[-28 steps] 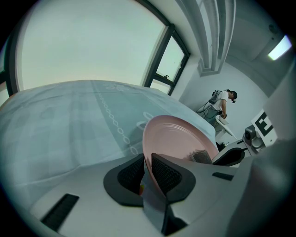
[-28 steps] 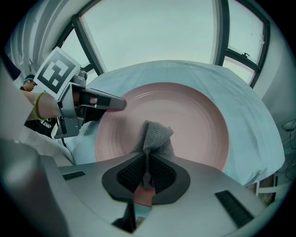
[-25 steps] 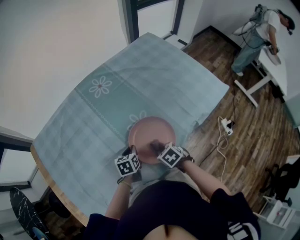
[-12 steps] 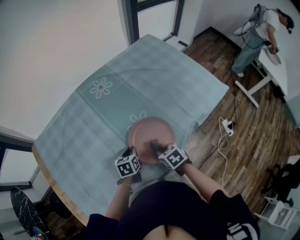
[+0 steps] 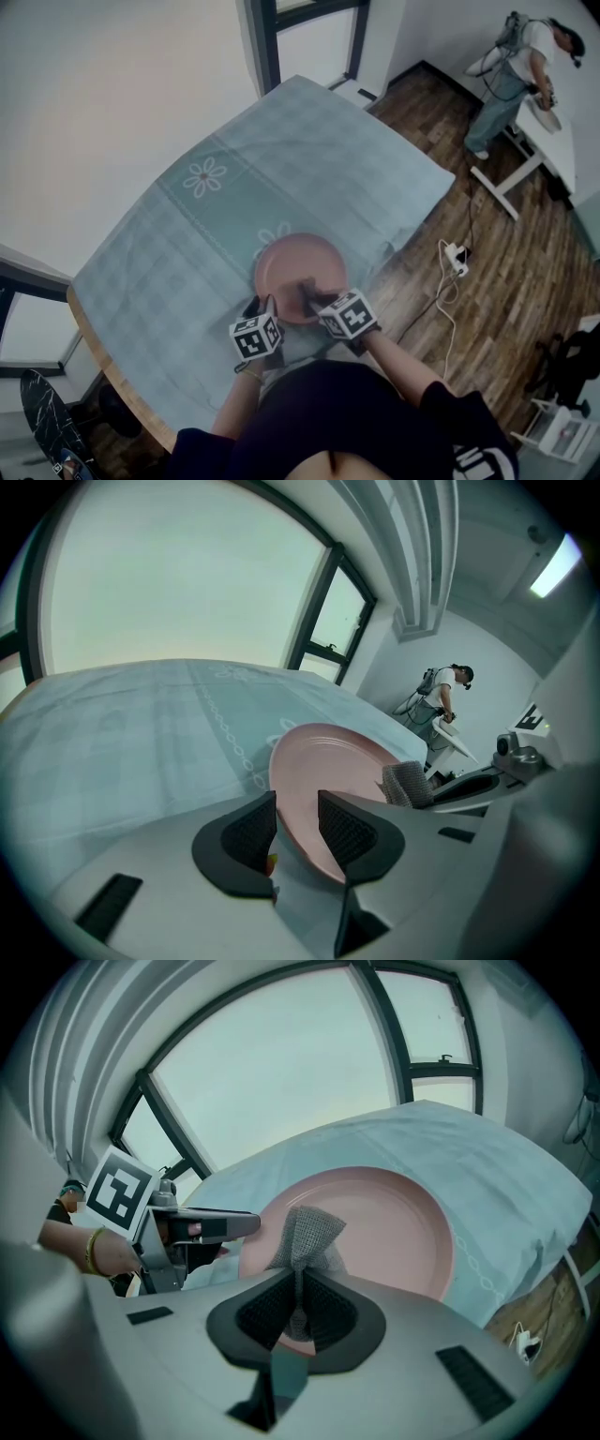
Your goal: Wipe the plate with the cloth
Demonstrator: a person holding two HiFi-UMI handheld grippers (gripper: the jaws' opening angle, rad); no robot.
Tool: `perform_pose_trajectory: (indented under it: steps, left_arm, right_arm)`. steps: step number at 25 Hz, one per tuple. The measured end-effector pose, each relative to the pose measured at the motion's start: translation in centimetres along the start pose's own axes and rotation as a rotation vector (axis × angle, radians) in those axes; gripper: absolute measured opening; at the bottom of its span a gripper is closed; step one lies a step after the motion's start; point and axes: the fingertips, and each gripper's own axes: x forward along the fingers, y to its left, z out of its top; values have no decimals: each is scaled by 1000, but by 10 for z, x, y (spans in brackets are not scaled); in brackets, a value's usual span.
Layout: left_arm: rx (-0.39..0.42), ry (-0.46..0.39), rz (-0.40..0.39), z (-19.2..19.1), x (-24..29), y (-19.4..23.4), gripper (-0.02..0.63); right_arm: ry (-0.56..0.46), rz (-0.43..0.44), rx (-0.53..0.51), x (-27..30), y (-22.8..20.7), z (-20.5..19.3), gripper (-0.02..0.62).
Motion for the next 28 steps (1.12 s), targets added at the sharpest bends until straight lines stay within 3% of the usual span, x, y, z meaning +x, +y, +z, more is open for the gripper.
perform_pose_trajectory:
  steps: [15, 20, 28]
  left_arm:
    - [9, -83, -52, -4, -41, -40, 133]
    - [34, -103, -73, -5, -58, -52, 68]
    - [47, -144, -106, -7, -80, -70, 18]
  right_arm:
    - [-137, -34, -12, -41, 22, 1, 32]
    - [-174, -62, -23, -55, 30, -2, 32]
    - [-240, -114, -20, -85, 39, -7, 32]
